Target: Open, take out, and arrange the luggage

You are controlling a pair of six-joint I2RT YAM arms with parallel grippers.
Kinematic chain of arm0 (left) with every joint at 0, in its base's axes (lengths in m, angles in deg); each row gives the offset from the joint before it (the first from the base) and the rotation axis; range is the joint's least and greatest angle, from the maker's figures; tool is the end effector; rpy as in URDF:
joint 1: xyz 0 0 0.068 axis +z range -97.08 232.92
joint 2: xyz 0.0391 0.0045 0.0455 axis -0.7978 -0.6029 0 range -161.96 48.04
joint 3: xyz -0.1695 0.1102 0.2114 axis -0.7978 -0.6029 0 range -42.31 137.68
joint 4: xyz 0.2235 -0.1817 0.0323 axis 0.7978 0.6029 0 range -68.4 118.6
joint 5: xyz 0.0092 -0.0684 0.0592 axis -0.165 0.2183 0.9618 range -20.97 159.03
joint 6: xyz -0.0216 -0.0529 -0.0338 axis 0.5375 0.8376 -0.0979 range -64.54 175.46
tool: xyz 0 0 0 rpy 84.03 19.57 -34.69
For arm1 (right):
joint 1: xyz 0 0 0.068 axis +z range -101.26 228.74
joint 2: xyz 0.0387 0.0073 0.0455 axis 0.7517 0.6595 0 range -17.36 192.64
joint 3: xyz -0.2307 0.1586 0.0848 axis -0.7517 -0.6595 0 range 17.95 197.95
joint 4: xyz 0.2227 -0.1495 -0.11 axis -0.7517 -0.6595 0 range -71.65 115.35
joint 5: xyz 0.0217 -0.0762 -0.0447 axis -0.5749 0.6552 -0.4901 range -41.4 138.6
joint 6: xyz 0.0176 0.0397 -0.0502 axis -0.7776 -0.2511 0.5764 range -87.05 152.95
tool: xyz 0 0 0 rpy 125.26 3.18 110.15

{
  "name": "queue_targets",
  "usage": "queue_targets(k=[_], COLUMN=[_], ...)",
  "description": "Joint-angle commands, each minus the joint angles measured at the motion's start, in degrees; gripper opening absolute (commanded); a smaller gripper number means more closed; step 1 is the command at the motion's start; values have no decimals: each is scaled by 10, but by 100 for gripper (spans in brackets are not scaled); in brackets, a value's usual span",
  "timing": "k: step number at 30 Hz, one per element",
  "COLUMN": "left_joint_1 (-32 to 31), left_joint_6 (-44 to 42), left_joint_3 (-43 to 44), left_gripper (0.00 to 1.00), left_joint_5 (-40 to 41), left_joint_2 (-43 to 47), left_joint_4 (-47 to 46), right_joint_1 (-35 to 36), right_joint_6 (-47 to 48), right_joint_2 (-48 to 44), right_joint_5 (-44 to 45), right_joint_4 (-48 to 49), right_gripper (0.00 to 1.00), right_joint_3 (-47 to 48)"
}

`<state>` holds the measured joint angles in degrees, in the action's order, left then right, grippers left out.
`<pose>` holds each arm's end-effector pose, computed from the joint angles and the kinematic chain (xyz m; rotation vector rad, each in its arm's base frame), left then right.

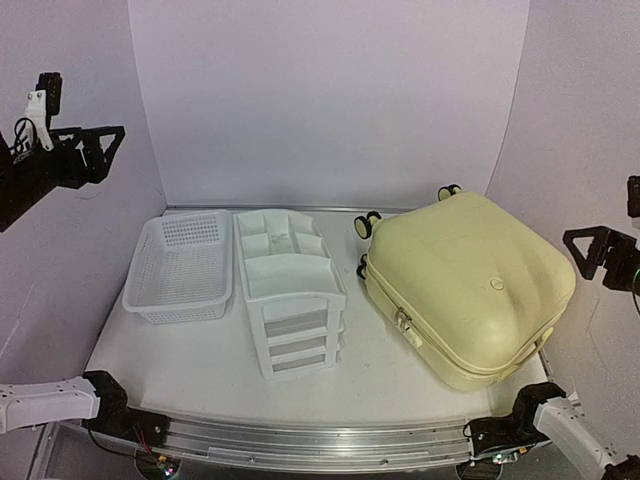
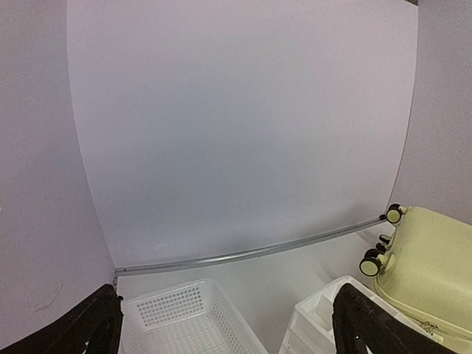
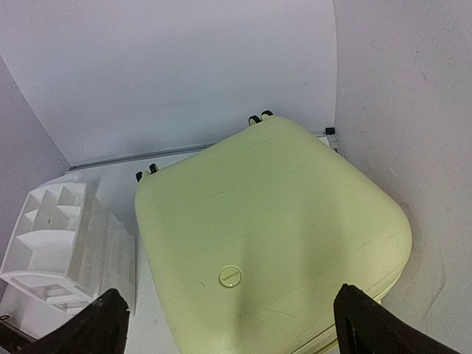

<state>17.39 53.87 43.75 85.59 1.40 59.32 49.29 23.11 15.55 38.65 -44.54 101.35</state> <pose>0.1092 -0.0596 0.5450 0.2695 1.5237 -0.2472 0.0287 0.0093 0.4767 0.0373 1.9141 0.2883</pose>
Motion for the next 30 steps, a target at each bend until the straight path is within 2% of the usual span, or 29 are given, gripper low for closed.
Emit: queue_targets(k=[1, 8, 14, 24, 30], left_joint_1=[70, 185, 250, 292, 296], left_joint_6=[54, 136, 251, 392, 428], left_joint_3=[-14, -74, -197, -416, -481], left_gripper=[99, 99, 99, 99, 100], left_joint_5=[-61, -162, -267, -378, -448], left_joint_2=[5, -9, -30, 4, -20], left_joint_4=[28, 68, 91, 149, 123], right_joint_1=[18, 44, 60, 72, 73], right_joint_6=[-15, -21, -30, -45, -53], right_joint_2=[29, 57, 77, 102, 119], right_joint_5=[43, 63, 54, 37, 6], right_joint_4=[-14, -31, -23, -15, -11], right_gripper=[98, 98, 98, 98, 98], right_joint_3=[-9, -39, -76, -113, -107])
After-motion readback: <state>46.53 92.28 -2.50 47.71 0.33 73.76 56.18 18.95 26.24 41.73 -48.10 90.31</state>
